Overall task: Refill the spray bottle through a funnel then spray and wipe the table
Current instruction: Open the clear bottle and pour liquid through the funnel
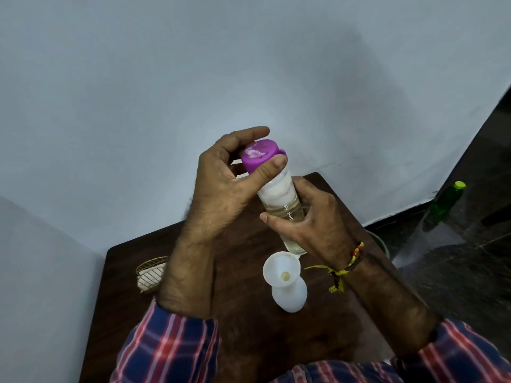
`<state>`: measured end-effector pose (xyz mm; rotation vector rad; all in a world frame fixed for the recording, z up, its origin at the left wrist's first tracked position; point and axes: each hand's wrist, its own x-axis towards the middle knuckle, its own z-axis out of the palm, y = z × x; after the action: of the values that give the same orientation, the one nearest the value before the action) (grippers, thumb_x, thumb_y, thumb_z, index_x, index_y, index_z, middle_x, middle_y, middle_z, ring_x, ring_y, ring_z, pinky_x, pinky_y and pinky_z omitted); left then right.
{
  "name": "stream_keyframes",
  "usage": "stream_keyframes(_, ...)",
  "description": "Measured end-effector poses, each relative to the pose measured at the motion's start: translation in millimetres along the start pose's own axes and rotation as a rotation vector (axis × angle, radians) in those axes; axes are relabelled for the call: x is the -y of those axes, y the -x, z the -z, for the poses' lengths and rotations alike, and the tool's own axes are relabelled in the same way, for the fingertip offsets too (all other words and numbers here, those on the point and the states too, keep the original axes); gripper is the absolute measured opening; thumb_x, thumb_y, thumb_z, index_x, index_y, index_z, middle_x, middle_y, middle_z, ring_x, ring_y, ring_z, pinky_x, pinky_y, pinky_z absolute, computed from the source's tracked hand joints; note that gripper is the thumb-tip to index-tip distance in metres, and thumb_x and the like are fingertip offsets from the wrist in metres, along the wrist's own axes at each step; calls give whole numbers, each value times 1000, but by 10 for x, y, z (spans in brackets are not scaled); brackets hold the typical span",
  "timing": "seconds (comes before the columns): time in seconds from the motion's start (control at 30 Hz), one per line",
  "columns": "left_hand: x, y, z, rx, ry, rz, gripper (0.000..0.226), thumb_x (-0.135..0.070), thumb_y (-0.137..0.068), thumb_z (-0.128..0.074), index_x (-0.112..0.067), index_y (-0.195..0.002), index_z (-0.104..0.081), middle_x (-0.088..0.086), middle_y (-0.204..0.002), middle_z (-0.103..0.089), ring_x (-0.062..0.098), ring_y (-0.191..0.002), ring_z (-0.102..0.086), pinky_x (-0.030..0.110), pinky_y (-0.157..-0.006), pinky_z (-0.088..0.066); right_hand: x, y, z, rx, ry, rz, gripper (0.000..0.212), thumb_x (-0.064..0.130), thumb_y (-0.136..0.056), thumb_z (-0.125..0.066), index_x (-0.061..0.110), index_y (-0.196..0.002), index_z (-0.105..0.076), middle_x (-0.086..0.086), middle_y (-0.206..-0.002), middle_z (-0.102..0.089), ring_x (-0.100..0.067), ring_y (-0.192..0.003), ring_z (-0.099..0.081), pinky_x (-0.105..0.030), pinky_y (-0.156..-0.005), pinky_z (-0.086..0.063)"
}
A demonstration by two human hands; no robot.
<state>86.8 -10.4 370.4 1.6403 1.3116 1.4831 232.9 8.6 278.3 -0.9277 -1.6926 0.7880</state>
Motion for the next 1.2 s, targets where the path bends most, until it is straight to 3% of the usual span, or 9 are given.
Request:
stream_keyframes(0.1,7,8,-82,-102,-106,-24,47,-40,-70,-84,-15,-108,-71,-2,-108,-71,8,-97,-68,22,-78,-55,20,0,16,-28,49,7,55,44,-72,-83,21,-117,-61,7,-95,-71,-12,-85,-70,-34,-75,-59)
stream_keyframes(0.23,48,-2,-3,98,-38,32,54,-33,-78,-82,-11,-124,-64,-1,-117,-70,11,-105,-68,24,-89,-55,12,14,71,-34,77,-15,54,41,-73,-84,19,-117,-62,9,-94,-71,-7,-83,-70,-31,-75,-58)
stream_keyframes(0.3,56,6,24,114,-52,23,52,-26,-79,-80,-8,-125,-64,0,-116,-71,12,-105,-68,26,-91,-54,-3,33,66,-35,86,-13,53,40,-73,-85,18,-116,-62,10,-92,-70,-7,-82,-70,-31,-74,-59)
stream_keyframes(0.53,-5,46,-194,-271,-166,16,57,-44,-59,-92,-12,-97,-63,-4,-84,-67,7,-72,-65,22,-63,-54,3,49,-12,-76,76,-1,54,41,-73,-83,18,-117,-62,9,-98,-71,-8,-86,-70,-33,-76,-59)
stream_keyframes(0.63,-41,28,-262,-363,-204,16,57,-47,-60,-91,-11,-94,-62,-7,-79,-65,2,-64,-60,16,-59,-48,-7,43,-26,-100,88,3,56,44,-72,-82,19,-118,-62,9,-99,-72,-8,-87,-70,-34,-76,-59)
stream_keyframes(0.83,-101,-51,-281,-119,-216,24,48,-45,-73,-83,-17,-109,-68,-9,-100,-70,5,-90,-67,22,-73,-57,-56,43,-1,-178,67,-23,54,45,-71,-83,19,-114,-64,7,-98,-73,-9,-87,-71,-34,-77,-60)
stream_keyframes(1.03,-170,-96,-227,-260,-100,-59,41,-35,-80,-81,-14,-113,-70,-5,-103,-72,6,-92,-68,20,-76,-54,-112,62,79,-178,103,-23,52,44,-71,-84,18,-111,-63,9,-97,-71,-8,-87,-70,-33,-77,-59)
stream_keyframes(1.2,-94,-83,-121,-318,35,8,28,-27,-87,-75,-14,-111,-71,-1,-104,-73,8,-95,-68,18,-80,-53,-136,93,84,-180,96,-63,49,45,-70,-85,24,-109,-64,12,-92,-72,-7,-84,-70,-33,-75,-59)
